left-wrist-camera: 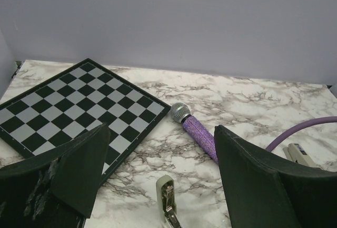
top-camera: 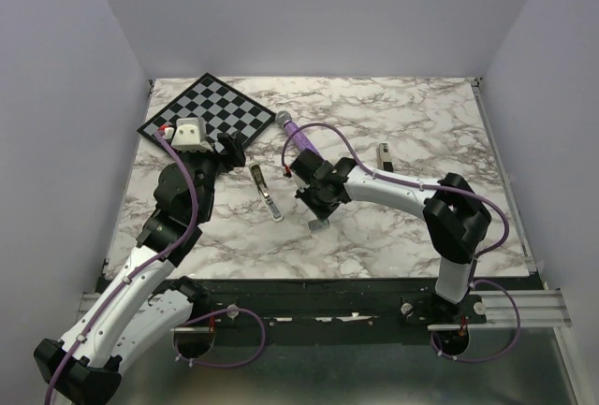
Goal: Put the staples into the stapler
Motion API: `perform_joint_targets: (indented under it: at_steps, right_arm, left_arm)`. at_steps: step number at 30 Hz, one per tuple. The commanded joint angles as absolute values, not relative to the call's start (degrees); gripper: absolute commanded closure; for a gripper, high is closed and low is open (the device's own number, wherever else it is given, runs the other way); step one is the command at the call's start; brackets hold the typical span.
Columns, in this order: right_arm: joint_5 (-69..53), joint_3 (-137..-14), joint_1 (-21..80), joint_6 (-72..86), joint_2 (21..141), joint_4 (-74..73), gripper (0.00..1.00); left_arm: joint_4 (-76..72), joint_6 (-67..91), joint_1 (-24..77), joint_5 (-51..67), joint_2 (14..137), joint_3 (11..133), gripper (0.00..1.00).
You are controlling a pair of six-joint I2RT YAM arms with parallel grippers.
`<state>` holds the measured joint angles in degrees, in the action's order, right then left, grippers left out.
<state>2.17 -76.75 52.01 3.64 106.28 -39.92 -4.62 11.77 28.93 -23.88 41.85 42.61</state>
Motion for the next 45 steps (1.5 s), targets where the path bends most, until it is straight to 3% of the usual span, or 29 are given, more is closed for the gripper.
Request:
perform_joint_targets:
  at_steps: [1, 6, 33, 45]
  right_arm:
    - [1.85, -76.38, 52.12, 4.57, 105.73, -40.96, 0.79]
    - [0.79, -76.46, 52.03, 4.83, 106.87, -40.96, 0.68]
    - [1.67, -76.82, 52.73, 3.52, 112.41, -41.66, 0.68]
    - [2.02, -73.84, 53.09, 4.22, 104.25, -37.80, 0.80]
  left_arm:
    - [-5.71, 10.90, 28.56, -23.03, 41.49, 42.01, 0.12]
    - [-5.71, 10.90, 28.56, -23.03, 41.57, 42.01, 0.12]
    - [-5.71, 10.99, 28.56, -22.68, 41.84, 42.01, 0.12]
    - [-5.63, 13.00, 28.56, -19.87, 40.52, 42.27, 0.12]
